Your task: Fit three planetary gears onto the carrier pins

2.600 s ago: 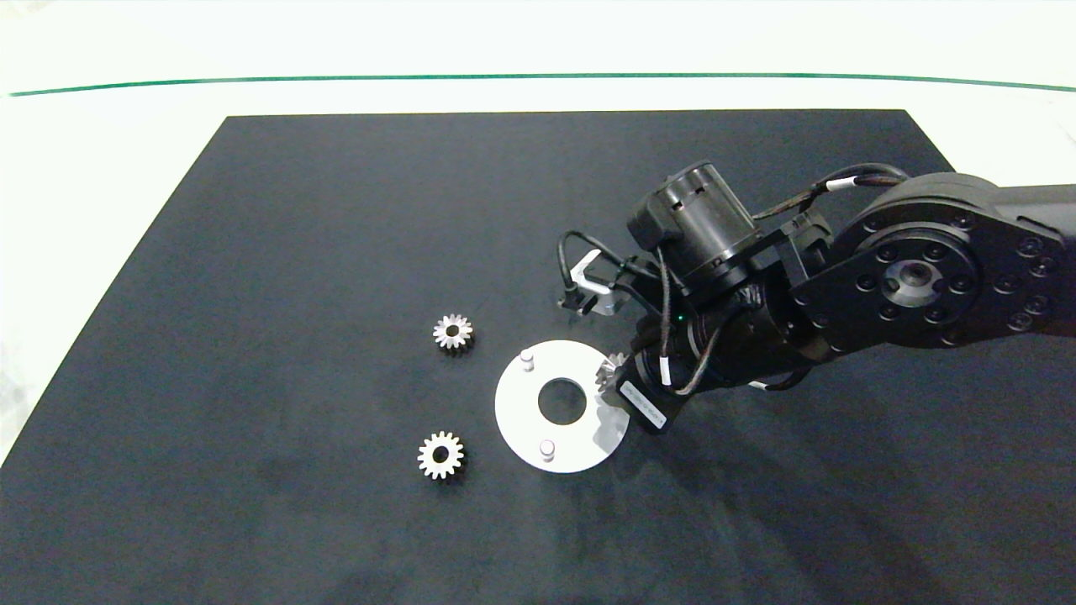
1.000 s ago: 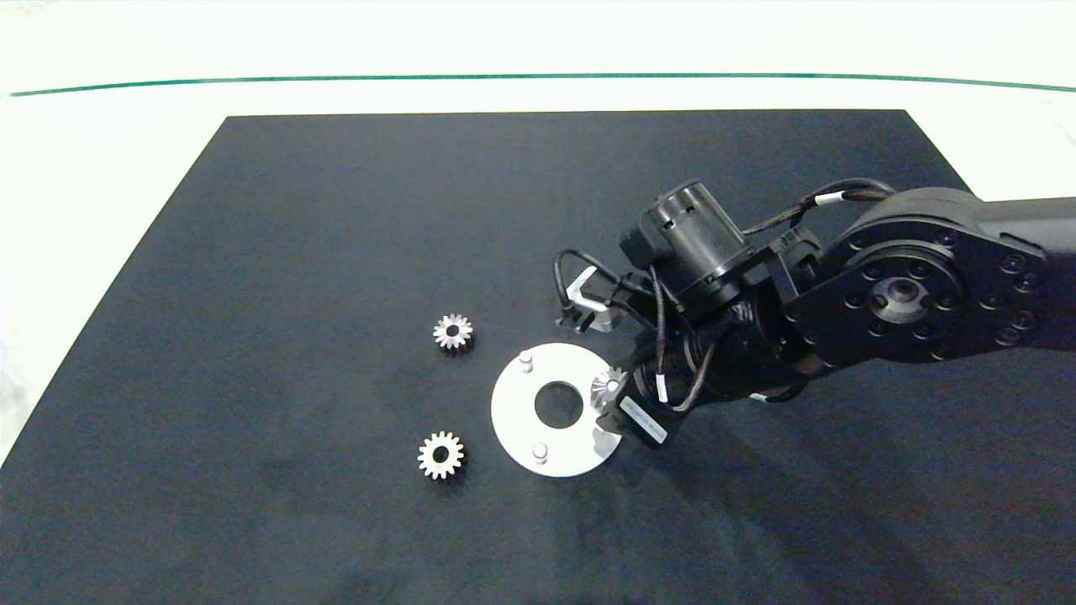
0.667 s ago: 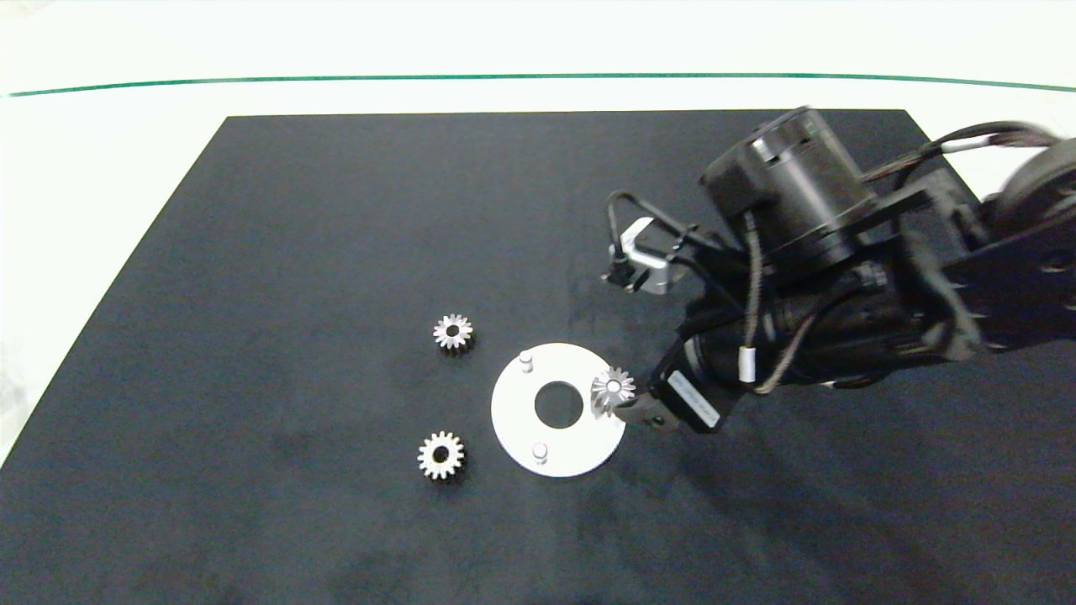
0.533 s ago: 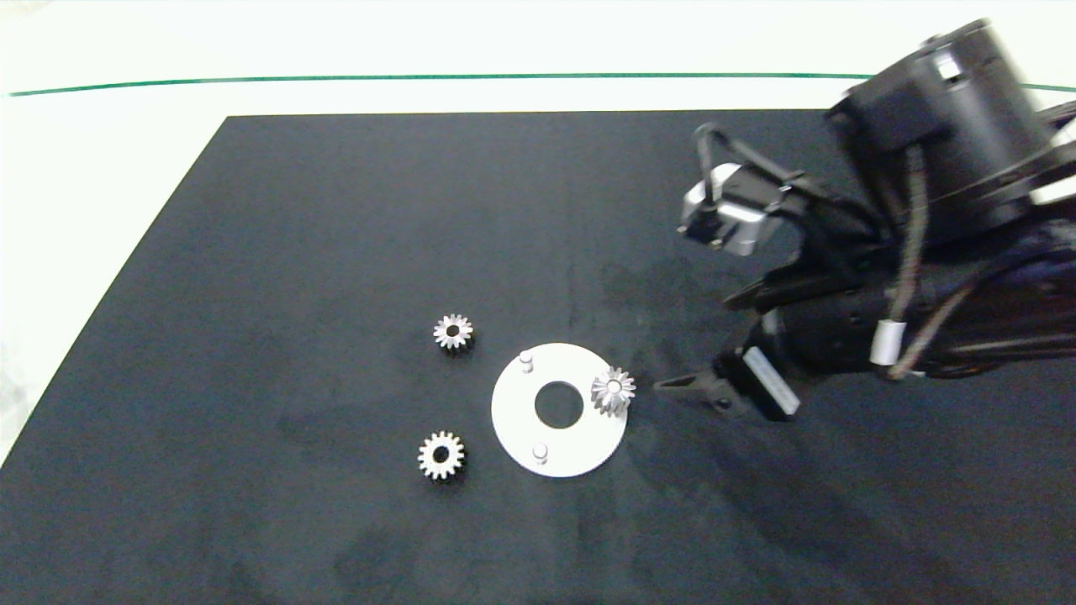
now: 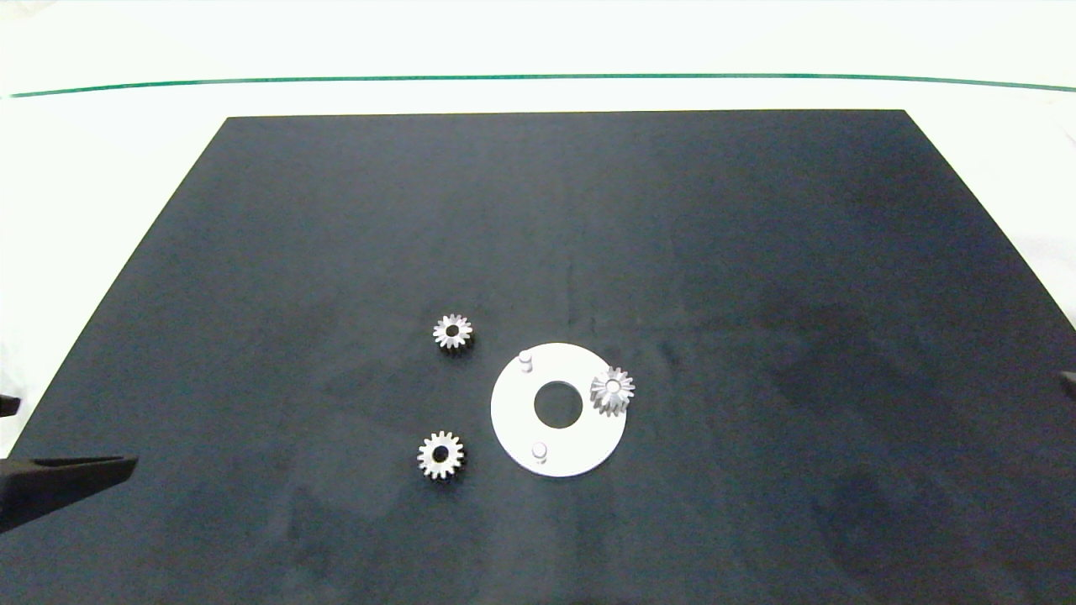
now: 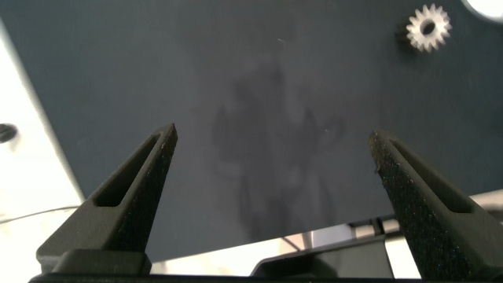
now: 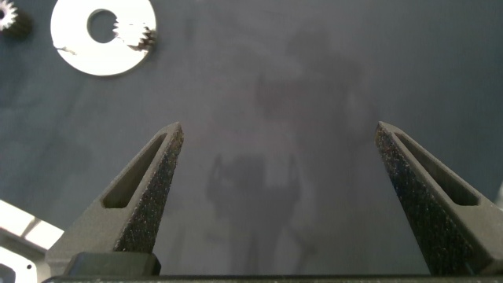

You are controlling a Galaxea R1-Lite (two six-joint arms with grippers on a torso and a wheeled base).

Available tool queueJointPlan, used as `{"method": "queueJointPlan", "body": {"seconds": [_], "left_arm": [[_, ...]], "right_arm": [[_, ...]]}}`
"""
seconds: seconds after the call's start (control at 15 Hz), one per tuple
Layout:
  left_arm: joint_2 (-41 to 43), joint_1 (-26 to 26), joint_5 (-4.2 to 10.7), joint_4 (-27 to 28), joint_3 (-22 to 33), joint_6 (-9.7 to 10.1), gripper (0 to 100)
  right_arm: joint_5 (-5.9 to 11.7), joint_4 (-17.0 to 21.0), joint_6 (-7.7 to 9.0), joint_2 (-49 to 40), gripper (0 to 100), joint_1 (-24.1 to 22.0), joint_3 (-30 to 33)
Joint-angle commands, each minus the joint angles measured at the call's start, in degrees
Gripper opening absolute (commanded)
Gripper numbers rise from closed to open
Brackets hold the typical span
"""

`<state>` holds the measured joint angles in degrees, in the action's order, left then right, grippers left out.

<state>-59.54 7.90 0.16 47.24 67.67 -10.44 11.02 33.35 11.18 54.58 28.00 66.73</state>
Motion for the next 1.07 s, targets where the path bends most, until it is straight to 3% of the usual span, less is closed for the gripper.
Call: {"method": "queueJointPlan", "body": {"seconds": [0.07, 0.13, 0.2, 0.27, 0.33, 0.47, 0.67, 1.07], "left_arm": [[-7.8, 9.2, 3.18, -1.6, 0.0, 4.02, 100], [-9.9, 15.3, 6.96, -2.5, -0.1, 7.01, 100], [-11.8, 21.9, 11.88, -3.9, -0.3, 10.17, 100], [-13.2, 25.8, 14.61, -4.7, -0.5, 11.58, 100], [-13.8, 26.2, 14.61, -4.8, -0.5, 10.61, 100], [-16.1, 28.7, 14.61, -7.0, -0.8, 10.70, 100], [-18.1, 34.3, 14.78, -15.8, -4.0, 10.87, 100], [-22.9, 38.4, 15.40, -19.6, -5.0, 10.52, 100]], "right_arm": [[0.05, 0.3, -0.10, -9.9, 100, -2.0, -2.4], [0.05, 0.3, -0.19, -10.4, 100, -2.1, -2.5], [0.05, 0.4, -0.37, -10.5, 100, -2.2, -2.5], [0.05, 0.3, -0.37, -10.3, 100, -3.0, -2.3], [0.05, 0.3, -0.37, -10.2, 100, -3.9, -2.3], [0.05, 0.4, -0.46, -11.2, 100, -4.3, -3.4], [0.05, 0.3, -0.46, -11.6, 100, -4.3, -3.5], [0.05, 0.2, -0.37, -12.0, 100, -4.2, -3.3]]}}
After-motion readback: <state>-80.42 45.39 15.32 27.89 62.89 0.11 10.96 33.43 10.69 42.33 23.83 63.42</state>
